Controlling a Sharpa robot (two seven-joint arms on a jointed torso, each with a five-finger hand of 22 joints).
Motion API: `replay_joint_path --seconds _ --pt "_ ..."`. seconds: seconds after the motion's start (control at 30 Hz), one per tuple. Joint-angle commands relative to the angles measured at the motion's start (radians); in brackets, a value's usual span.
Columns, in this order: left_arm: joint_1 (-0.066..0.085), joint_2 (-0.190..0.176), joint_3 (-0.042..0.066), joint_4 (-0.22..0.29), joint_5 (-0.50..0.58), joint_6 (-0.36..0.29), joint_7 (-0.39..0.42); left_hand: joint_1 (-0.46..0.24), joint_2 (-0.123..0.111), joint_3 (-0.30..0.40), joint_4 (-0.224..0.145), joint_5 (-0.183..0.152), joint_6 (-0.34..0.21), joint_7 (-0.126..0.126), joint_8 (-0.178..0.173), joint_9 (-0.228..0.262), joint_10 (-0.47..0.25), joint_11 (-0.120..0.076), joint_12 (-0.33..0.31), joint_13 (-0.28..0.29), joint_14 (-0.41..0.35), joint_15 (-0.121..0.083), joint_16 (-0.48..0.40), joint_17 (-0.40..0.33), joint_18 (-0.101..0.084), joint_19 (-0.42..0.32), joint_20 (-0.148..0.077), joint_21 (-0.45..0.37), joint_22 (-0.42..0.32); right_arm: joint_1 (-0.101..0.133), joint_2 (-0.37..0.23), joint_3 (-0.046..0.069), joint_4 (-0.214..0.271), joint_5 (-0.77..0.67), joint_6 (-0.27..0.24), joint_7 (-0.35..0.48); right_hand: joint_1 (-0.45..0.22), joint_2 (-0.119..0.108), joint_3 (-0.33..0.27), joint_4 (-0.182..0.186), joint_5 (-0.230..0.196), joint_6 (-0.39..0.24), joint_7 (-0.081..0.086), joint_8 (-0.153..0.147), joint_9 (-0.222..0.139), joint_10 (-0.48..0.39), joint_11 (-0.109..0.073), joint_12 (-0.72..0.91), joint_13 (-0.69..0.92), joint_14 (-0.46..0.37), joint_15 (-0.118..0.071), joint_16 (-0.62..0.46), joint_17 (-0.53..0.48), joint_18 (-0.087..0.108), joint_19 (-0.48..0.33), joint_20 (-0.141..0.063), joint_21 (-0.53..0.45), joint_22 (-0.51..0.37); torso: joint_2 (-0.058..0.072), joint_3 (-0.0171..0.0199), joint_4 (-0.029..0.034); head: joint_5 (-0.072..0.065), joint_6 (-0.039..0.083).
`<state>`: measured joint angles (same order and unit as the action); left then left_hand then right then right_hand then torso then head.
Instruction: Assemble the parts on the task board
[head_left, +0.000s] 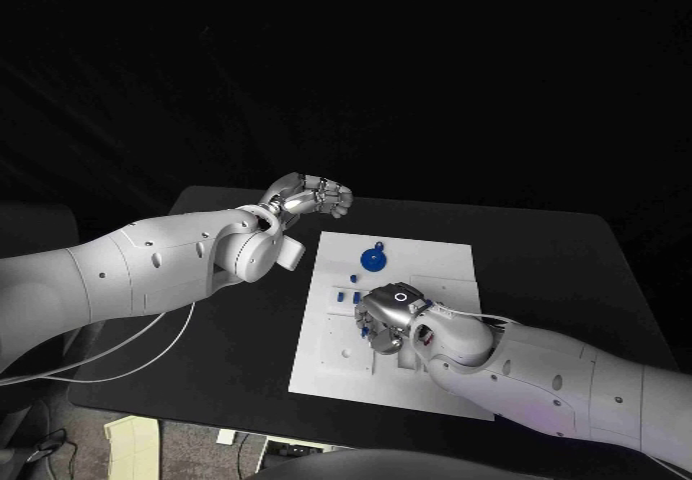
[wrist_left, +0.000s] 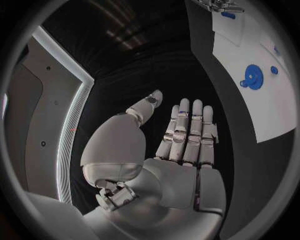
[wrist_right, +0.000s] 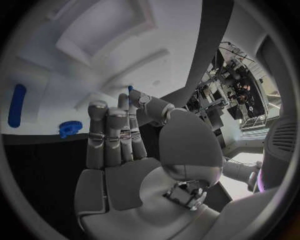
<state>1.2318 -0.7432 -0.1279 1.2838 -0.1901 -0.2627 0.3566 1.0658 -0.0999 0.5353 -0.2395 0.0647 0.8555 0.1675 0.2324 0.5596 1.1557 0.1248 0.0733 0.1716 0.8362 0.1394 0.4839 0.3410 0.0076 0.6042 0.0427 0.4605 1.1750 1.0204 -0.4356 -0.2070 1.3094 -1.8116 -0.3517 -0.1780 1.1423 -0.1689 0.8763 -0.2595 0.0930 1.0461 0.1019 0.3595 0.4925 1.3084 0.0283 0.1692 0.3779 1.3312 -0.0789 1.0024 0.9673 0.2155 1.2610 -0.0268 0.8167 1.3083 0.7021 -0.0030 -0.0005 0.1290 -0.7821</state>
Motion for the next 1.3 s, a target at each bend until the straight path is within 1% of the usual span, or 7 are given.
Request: replay_joint_path --seconds 0.03,0.3,0.5,0.7,0.97,1.17,1.3 --pt "0.001 0.002 0.001 0.0 0.006 0.01 0.007 -0.003 0.004 -0.006 0.001 0.001 -0.002 0.006 0.005 -0.001 0.004 0.004 -0.003 -0.001 0.005 0.002 -0.004 0.002 0.02 0.006 -0.002 -0.005 0.002 -0.004 -0.003 -0.003 -0.001 -0.01 0.024 -0.002 -0.01 0.003 0.0 -0.005 0.003 0.006 0.0 0.004 0.0 0.016 -0.001 -0.004 0.002 -0.008 -0.004 0.006 0.001 0.046 0.001 -0.009 0.007 0.02 0.0 0.0001 -0.0001 0.001 0.0" --pt "0.001 0.004 0.001 -0.002 0.008 0.014 0.007 -0.003 0.004 -0.007 0.002 0.0 -0.002 0.007 0.005 -0.001 0.004 0.004 -0.003 -0.001 0.005 0.002 -0.005 0.002 0.02 0.007 -0.002 -0.006 0.002 -0.004 -0.003 -0.003 0.001 -0.01 0.016 -0.002 -0.011 0.003 0.0 -0.005 0.003 0.007 0.0 0.004 0.001 0.017 -0.001 -0.004 0.003 -0.008 -0.005 0.006 0.001 0.046 0.001 -0.009 0.007 0.02 0.0 0.0001 -0.0003 0.0 -0.001" --pt "0.001 0.005 0.001 -0.005 0.009 0.014 0.005 -0.004 0.004 -0.007 0.002 0.0 -0.002 0.007 0.005 -0.002 0.004 0.004 -0.003 -0.002 0.005 0.002 -0.005 0.002 0.02 0.007 -0.002 -0.006 0.002 -0.004 -0.005 -0.003 0.002 -0.009 0.013 -0.003 -0.011 0.003 0.0 -0.006 0.003 0.007 0.0 0.004 0.001 0.017 -0.001 -0.004 0.003 -0.008 -0.005 0.006 0.001 0.046 0.001 -0.009 0.008 0.02 0.0 0.0004 -0.0003 0.001 0.002" --pt "0.001 0.006 0.001 -0.006 0.009 0.014 0.005 -0.004 0.004 -0.007 0.002 0.0 -0.003 0.007 0.005 -0.002 0.004 0.004 -0.003 -0.002 0.005 0.002 -0.006 0.003 0.02 0.006 -0.002 -0.007 0.002 -0.004 -0.005 -0.003 0.002 -0.006 0.015 -0.002 -0.012 0.003 0.0 -0.006 0.003 0.007 0.0 0.004 0.001 0.017 -0.001 -0.005 0.004 -0.008 -0.005 0.006 0.001 0.046 0.001 -0.009 0.008 0.02 0.0 0.0 -0.0005 0.001 0.0" --pt "0.001 0.007 0.001 -0.005 0.009 0.016 0.002 -0.004 0.005 -0.007 0.002 0.0 -0.003 0.007 0.005 -0.002 0.004 0.004 -0.003 -0.003 0.005 0.002 -0.007 0.003 0.02 0.007 -0.002 -0.007 0.003 -0.004 0.007 -0.003 -0.005 0.002 0.041 -0.001 -0.013 0.004 0.0 -0.006 0.004 0.006 0.0 0.003 0.001 0.016 -0.001 -0.006 0.005 -0.008 -0.005 0.006 0.001 0.046 0.001 -0.01 0.008 0.02 0.0 -0.0004 -0.0007 -0.001 0.0" --pt "0.001 0.01 0.001 -0.006 0.009 0.016 0.001 -0.004 0.005 -0.007 0.003 0.0 -0.003 0.007 0.005 -0.002 0.003 0.004 -0.003 -0.003 0.005 0.002 -0.007 0.003 0.02 0.007 -0.002 -0.008 0.003 -0.007 0.02 -0.01 -0.021 0.003 0.055 -0.004 -0.016 0.004 0.0 -0.008 0.011 0.004 0.001 0.001 0.002 0.014 0.0 -0.009 0.007 -0.009 -0.004 0.004 0.0 0.046 -0.001 -0.009 0.008 0.019 0.001 -0.0001 0.0009 -0.004 -0.001" --pt "0.001 0.009 0.001 -0.006 0.009 0.015 0.001 -0.004 0.005 -0.008 0.003 0.0 -0.004 0.007 0.005 -0.002 0.003 0.004 -0.004 -0.003 0.005 0.002 -0.008 0.004 0.02 0.007 -0.002 -0.008 0.003 -0.009 0.024 -0.013 -0.026 0.012 0.054 -0.002 -0.018 0.003 0.0 -0.009 0.02 0.002 0.002 -0.001 0.002 0.011 0.001 -0.012 0.01 -0.01 -0.003 0.002 -0.001 0.046 -0.003 -0.009 0.008 0.018 0.0 -0.0006 0.0006 -0.004 -0.002"
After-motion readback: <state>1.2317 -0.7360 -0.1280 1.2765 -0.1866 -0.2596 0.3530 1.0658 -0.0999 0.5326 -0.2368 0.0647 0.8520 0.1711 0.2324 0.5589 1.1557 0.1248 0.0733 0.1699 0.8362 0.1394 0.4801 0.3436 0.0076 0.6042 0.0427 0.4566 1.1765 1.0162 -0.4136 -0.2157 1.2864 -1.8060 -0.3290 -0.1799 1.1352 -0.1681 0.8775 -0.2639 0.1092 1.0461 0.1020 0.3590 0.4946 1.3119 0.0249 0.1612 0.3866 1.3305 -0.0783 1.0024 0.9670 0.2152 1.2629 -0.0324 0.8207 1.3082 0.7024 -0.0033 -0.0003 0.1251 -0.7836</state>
